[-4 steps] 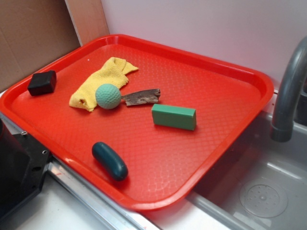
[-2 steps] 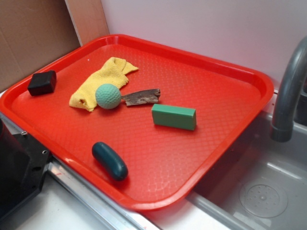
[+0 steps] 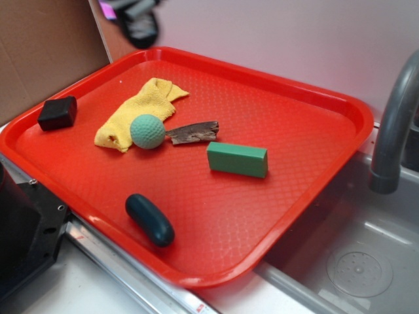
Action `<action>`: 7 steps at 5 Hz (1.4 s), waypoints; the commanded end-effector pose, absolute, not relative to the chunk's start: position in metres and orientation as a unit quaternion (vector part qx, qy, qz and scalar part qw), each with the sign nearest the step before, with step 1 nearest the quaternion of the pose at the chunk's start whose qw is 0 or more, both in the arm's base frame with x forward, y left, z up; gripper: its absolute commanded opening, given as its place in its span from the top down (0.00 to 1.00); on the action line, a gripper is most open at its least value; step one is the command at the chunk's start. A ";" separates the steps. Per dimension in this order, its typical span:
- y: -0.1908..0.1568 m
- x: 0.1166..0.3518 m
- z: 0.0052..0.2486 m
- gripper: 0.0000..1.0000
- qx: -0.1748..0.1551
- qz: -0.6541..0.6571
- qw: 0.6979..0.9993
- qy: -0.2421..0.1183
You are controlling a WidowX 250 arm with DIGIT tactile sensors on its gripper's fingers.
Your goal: Grab the green block.
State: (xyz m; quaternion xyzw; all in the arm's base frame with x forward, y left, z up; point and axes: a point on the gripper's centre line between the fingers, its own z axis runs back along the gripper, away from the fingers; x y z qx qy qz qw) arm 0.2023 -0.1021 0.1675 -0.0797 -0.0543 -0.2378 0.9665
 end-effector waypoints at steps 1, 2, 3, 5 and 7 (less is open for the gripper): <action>-0.146 0.204 0.097 0.00 -0.065 -0.443 0.892 -0.064; -0.144 0.207 0.052 0.00 -0.026 -0.489 0.872 -0.019; -0.139 0.217 0.024 0.00 -0.026 -0.489 0.872 0.021; -0.137 0.215 0.007 1.00 -0.014 -0.486 0.873 0.035; -0.136 0.207 0.020 1.00 0.001 -0.456 0.890 0.033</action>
